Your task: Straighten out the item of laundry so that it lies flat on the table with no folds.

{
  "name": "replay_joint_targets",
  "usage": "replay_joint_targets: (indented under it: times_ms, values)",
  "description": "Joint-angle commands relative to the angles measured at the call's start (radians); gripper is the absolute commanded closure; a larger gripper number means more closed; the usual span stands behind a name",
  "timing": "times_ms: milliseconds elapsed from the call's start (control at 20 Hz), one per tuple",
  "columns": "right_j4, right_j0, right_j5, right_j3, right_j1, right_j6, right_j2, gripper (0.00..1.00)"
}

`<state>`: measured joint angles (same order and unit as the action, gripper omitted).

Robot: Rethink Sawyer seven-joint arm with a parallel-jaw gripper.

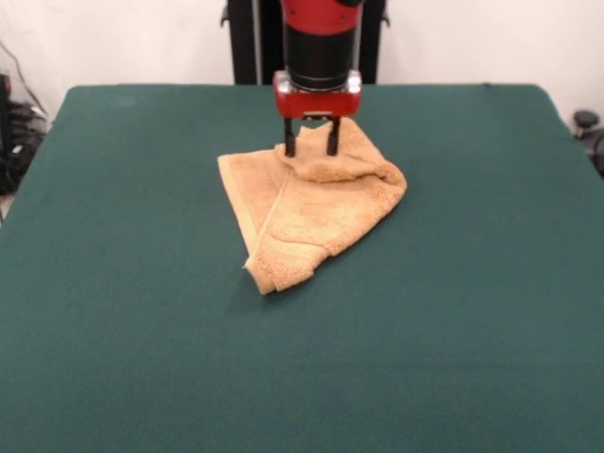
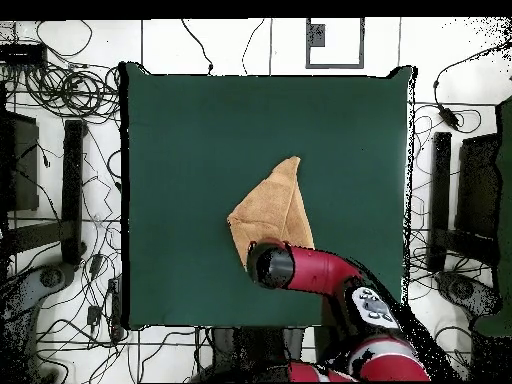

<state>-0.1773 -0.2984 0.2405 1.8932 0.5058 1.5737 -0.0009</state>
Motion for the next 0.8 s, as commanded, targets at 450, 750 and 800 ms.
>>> replay_joint_targets:
  times_ms: [450,750,800]
  values:
    - [-0.082,-0.078,0.069,-0.016,0.037,0.038,0.08,0.0]
    - [-0.089,-0.065,0.057,-0.021,0.026,0.06,0.076,0.0]
    - [-0.089,-0.062,0.057,-0.019,0.029,0.064,0.075,0.0]
